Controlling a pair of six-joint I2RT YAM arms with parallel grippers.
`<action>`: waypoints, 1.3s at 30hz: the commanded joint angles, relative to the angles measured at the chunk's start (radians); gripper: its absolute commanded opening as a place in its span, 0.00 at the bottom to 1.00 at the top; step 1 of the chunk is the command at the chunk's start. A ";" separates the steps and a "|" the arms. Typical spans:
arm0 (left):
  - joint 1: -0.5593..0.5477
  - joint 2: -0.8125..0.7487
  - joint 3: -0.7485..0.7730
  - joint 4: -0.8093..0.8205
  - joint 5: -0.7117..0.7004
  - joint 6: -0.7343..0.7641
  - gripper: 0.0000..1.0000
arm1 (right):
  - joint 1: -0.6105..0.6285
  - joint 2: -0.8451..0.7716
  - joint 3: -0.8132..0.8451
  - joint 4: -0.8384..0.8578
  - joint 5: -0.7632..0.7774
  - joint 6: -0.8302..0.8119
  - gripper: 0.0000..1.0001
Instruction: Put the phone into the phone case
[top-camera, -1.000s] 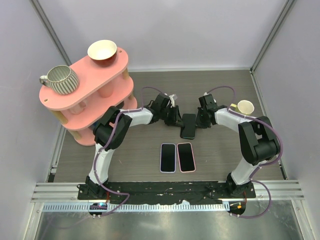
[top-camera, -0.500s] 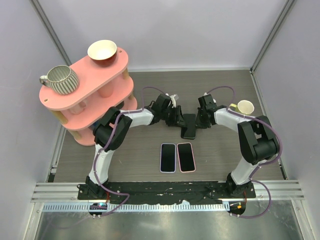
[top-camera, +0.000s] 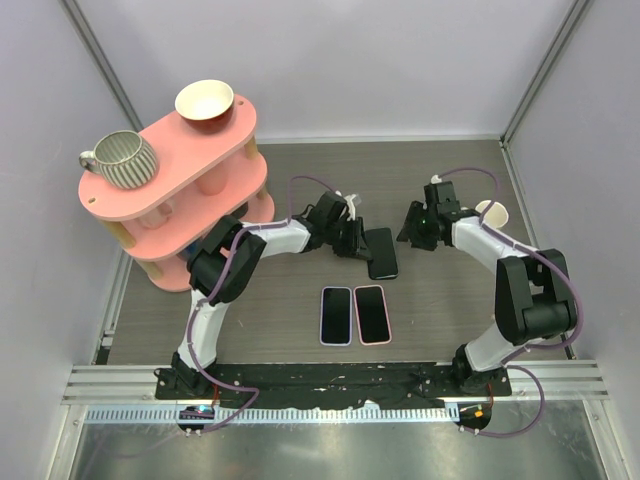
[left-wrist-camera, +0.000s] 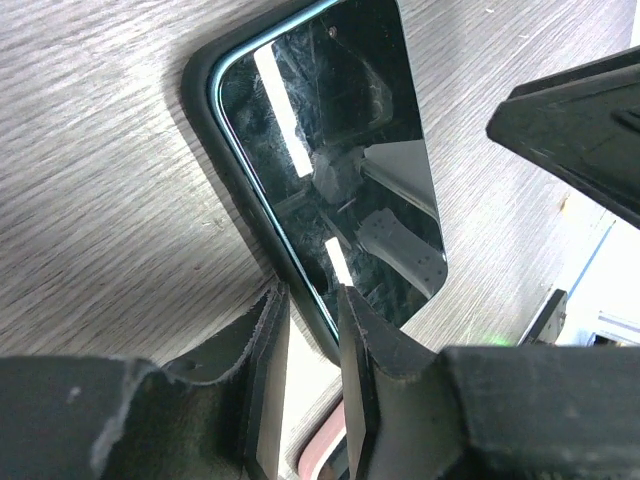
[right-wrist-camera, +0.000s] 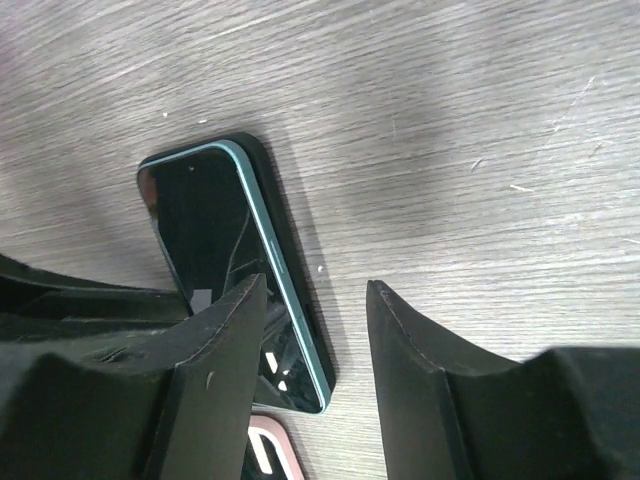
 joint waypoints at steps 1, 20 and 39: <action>-0.003 -0.002 -0.006 -0.018 0.019 0.011 0.29 | -0.018 -0.036 -0.047 0.105 -0.162 -0.022 0.53; 0.034 0.009 -0.064 0.079 0.093 -0.072 0.25 | -0.041 0.127 -0.120 0.404 -0.653 -0.014 0.68; 0.045 0.010 -0.092 0.116 0.122 -0.081 0.25 | -0.081 0.144 -0.183 0.490 -0.729 0.063 0.64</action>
